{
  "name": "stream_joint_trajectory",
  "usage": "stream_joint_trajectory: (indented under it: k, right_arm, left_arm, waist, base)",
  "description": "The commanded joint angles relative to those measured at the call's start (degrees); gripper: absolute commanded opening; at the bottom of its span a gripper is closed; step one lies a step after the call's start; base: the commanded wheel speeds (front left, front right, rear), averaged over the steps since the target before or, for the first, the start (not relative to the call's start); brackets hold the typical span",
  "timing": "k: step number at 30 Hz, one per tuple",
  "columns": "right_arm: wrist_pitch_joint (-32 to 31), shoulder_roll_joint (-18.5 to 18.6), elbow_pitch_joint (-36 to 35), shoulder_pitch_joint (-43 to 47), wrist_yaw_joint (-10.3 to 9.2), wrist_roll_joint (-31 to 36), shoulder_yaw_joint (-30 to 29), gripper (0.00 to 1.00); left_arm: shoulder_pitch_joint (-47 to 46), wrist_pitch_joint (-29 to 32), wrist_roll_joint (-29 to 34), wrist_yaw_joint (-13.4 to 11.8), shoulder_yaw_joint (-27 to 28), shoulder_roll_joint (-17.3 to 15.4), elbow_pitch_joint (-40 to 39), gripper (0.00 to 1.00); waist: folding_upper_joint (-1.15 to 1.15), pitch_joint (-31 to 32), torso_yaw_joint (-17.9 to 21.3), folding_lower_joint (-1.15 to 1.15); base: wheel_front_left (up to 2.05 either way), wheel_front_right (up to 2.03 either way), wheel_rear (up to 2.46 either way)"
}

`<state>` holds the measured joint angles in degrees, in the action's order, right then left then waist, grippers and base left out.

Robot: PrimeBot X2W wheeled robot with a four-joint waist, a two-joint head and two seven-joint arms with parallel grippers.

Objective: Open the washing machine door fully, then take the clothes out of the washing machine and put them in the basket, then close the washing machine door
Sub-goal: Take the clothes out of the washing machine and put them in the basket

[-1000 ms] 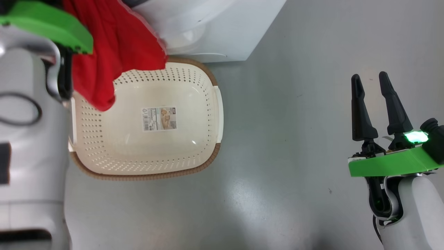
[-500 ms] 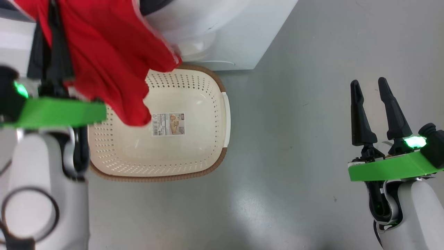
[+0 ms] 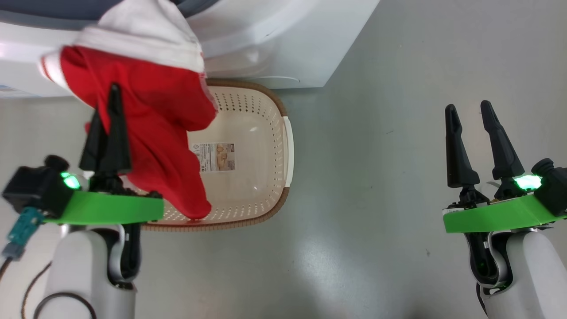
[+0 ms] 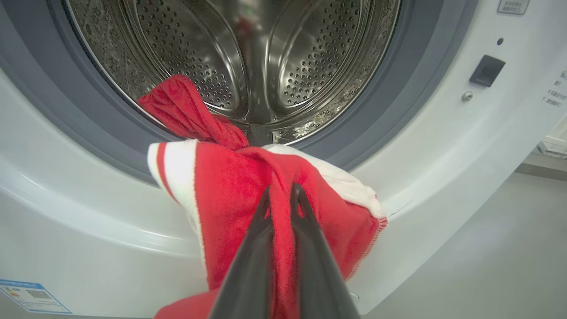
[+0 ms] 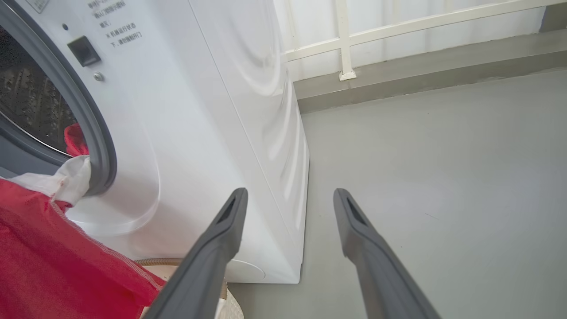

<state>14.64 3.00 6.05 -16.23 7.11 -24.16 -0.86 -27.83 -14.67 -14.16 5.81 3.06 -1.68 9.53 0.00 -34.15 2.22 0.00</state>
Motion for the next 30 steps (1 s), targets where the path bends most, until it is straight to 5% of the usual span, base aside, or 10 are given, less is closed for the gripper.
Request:
stream_joint_trajectory:
  k: [1,30]
  right_arm:
    - [0.36,-0.13,-1.45,1.47,0.37,0.4,1.47,1.0]
    - [0.36,-0.13,-3.8,-2.57,0.37,-1.14,0.85,1.0]
  left_arm:
    - [1.56,-0.32,-1.13,-0.27,0.58,-1.22,0.41,0.0]
    - [-16.67,-0.32,7.85,1.53,-0.4,-2.77,40.36,0.0]
  waist:
    - [0.0,-0.4,0.04,0.0]
    - [0.0,-11.98,3.32,0.0]
  base:
    - [0.0,0.0,0.0]
    - [0.0,0.0,0.0]
